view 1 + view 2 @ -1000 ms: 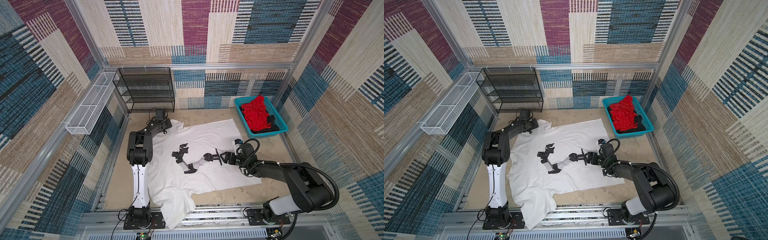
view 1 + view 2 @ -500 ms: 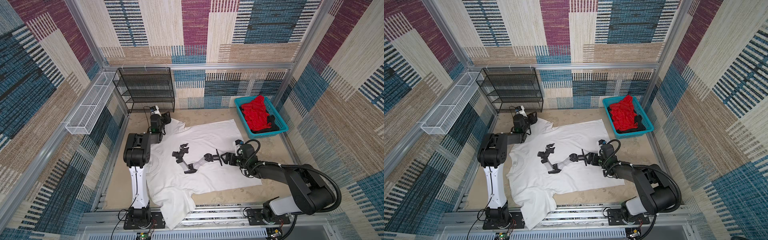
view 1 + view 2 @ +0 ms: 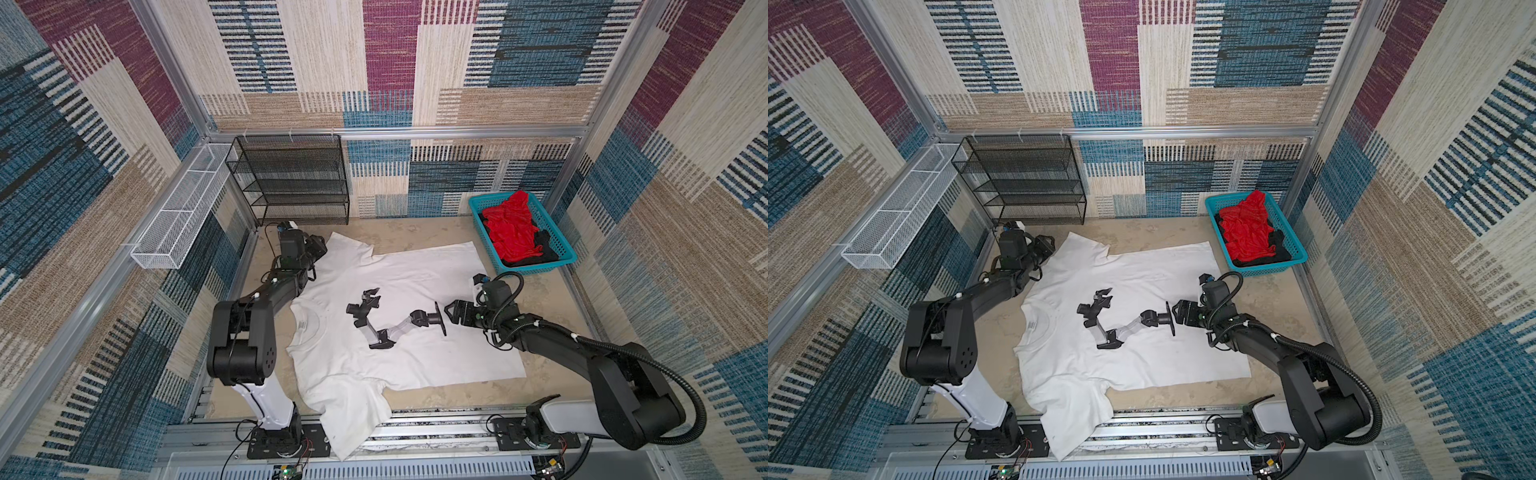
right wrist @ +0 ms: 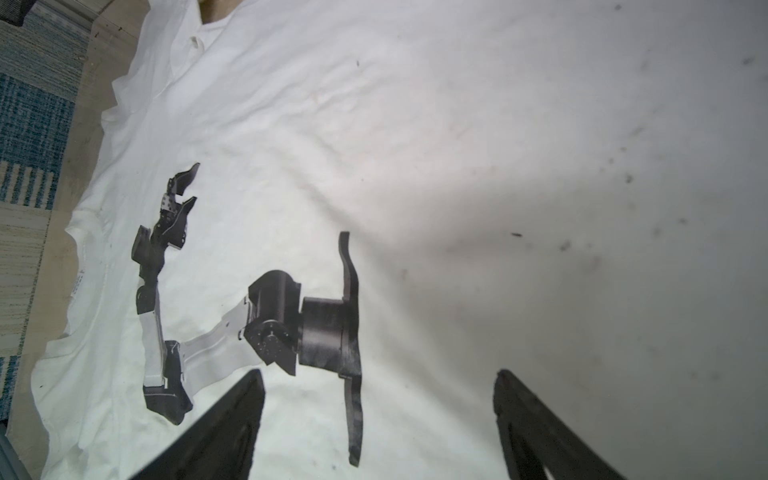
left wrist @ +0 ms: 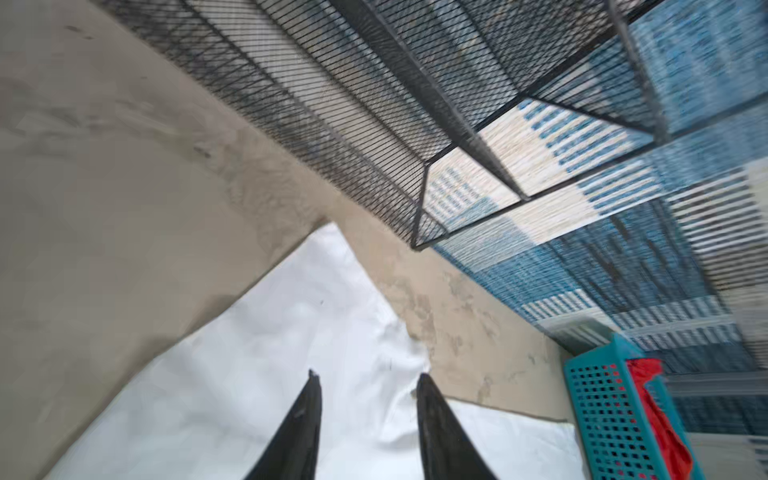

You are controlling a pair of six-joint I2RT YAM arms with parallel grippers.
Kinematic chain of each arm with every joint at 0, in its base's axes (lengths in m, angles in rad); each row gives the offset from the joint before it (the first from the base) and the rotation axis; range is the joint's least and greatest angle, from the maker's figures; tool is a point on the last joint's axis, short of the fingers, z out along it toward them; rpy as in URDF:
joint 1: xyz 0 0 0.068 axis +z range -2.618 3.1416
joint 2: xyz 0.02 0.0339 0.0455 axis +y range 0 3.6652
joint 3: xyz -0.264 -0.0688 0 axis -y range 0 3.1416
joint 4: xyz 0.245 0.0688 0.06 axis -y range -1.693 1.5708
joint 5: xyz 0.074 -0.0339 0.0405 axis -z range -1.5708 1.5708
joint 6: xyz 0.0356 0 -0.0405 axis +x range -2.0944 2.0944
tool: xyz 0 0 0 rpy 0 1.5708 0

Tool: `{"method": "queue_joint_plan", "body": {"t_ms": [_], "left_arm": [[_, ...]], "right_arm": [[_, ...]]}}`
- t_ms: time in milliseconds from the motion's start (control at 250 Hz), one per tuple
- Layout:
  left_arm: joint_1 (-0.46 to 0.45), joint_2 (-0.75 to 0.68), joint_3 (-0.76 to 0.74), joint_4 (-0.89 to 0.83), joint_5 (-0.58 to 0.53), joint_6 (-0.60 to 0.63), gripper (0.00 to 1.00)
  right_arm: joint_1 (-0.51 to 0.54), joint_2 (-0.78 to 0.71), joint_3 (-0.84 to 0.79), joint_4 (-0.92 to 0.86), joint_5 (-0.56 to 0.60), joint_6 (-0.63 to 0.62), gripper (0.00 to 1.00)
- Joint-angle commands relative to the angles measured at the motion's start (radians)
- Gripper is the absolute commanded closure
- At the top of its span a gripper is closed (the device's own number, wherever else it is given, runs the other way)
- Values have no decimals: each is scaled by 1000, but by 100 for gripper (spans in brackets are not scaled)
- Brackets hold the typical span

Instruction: Fold and stack the t-shirts

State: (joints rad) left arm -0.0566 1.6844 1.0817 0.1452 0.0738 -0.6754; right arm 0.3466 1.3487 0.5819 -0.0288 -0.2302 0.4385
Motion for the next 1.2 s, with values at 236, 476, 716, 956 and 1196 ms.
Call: {"method": "queue_joint_plan", "body": {"t_ms": [236, 476, 716, 956, 1196], "left_arm": [[-50, -90, -176, -599, -93, 81, 57], [-39, 76, -73, -628, -98, 101, 56], [33, 225, 114, -703, -141, 143, 56], [64, 260, 230, -778, -115, 164, 55], [77, 167, -9, -709, -84, 112, 55]], "right_arm": [[0, 84, 10, -30, -54, -52, 12], [0, 139, 22, -3, -78, -46, 12], [2, 200, 63, 28, -126, -17, 13], [8, 229, 104, 12, -108, 18, 13], [133, 186, -29, 20, -84, 117, 14]]}}
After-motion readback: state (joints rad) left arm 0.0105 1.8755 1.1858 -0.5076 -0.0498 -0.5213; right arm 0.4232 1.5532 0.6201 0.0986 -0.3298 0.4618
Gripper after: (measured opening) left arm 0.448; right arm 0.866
